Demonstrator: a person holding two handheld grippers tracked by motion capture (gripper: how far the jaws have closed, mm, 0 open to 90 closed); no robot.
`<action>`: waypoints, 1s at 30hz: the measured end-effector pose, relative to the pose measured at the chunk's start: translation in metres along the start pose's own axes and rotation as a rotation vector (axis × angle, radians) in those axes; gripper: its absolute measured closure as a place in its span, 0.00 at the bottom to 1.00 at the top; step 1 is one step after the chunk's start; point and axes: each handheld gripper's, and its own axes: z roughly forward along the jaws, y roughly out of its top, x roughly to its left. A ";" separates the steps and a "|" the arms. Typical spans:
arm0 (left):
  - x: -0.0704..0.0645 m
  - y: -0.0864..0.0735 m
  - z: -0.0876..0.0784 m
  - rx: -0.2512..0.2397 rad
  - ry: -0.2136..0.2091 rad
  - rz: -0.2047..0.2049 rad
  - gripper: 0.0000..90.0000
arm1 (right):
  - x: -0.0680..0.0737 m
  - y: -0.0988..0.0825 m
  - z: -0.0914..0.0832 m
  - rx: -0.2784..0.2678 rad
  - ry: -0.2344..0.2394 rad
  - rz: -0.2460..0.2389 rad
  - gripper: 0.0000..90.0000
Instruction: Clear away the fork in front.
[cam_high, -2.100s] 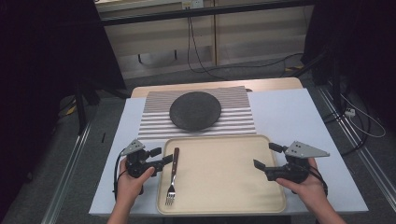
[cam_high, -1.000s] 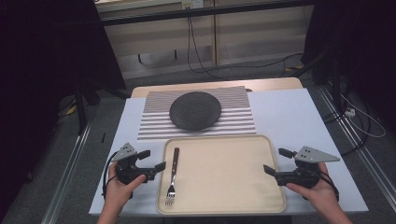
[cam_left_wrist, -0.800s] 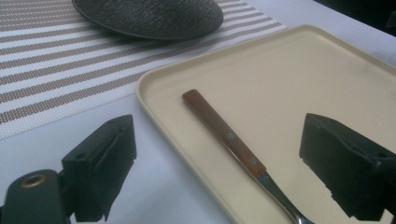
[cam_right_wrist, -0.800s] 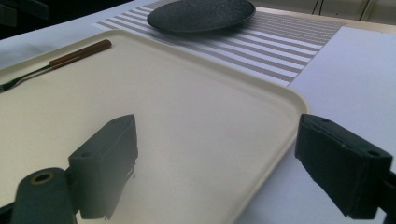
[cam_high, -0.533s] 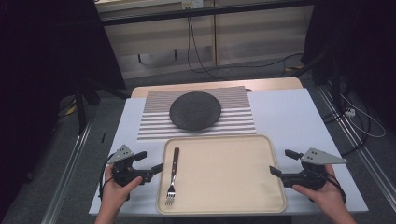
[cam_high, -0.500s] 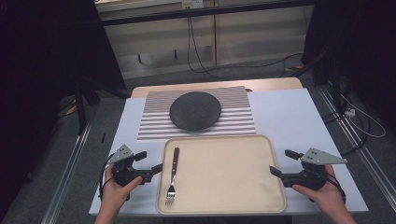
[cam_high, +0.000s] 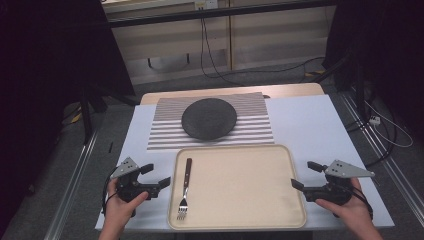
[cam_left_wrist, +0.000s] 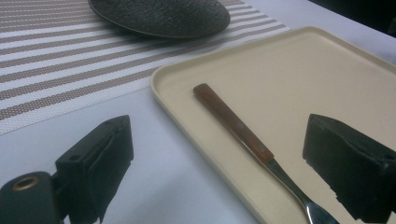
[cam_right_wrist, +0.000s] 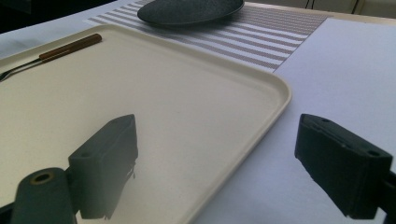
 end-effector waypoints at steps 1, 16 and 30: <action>0.000 0.000 -0.001 -0.002 -0.002 0.001 0.10 | 0.000 0.000 0.000 0.003 -0.002 0.001 0.15; 0.000 -0.004 -0.005 0.003 0.004 0.013 0.09 | -0.005 -0.003 -0.004 0.010 -0.020 -0.009 0.15; 0.001 -0.004 -0.004 0.000 0.008 0.010 0.09 | -0.004 -0.004 0.000 0.014 -0.017 -0.010 0.15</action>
